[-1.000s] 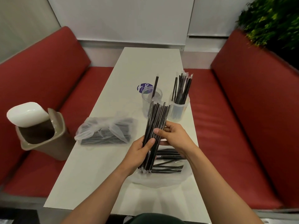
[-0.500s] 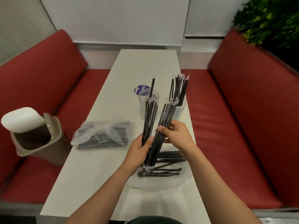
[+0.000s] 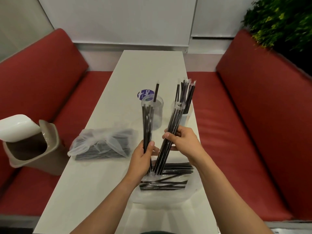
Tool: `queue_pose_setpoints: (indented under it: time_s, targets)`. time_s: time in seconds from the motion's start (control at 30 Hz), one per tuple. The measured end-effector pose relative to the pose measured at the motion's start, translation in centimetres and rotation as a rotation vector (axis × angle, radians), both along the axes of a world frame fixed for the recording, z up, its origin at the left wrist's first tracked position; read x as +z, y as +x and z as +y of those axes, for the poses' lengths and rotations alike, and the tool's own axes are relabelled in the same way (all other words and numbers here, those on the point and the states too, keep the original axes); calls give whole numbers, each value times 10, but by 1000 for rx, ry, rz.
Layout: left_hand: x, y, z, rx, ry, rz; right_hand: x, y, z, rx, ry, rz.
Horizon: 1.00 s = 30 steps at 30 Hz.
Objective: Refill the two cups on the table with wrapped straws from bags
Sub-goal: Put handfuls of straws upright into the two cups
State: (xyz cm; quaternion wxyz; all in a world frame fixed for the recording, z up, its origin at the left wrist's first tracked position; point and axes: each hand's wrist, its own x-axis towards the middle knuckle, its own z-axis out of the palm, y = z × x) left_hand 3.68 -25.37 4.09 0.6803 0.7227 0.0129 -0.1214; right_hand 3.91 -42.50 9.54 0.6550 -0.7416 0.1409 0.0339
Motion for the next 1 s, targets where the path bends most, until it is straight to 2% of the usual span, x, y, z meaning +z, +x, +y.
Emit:
queue_pose_setpoints:
  time_s: [0.07,0.13,0.23,0.33,0.4,0.47,0.67,0.77,0.87,1.0]
  targets:
    - [0,8,0,102,-42,-11,17,11,-15,-67,-60,-88]
    - [4,16,3,127,-29,-57,40,26,-38,-214,-157,-259]
    - [13,20,3,65,-98,-61,72,45,-68,-474,-277,-501]
    - [20,24,-1,-16,-132,-59,83,60,-82,-609,-321,-617]
    - [22,24,-6,-54,-120,-63,74,74,-85,-621,-358,-602]
    - [24,23,-11,-62,-128,-54,54,91,-86,-581,-425,-504]
    - [29,27,-14,-56,-115,-38,0,127,-76,-238,-585,-164]
    - [29,28,-10,-49,-115,-37,-9,132,-72,-192,-636,-54]
    - [27,28,-6,-42,-110,-31,-10,135,-71,-202,-659,6]
    - [25,26,-6,-47,-106,-19,-5,131,-71,-226,-609,-25]
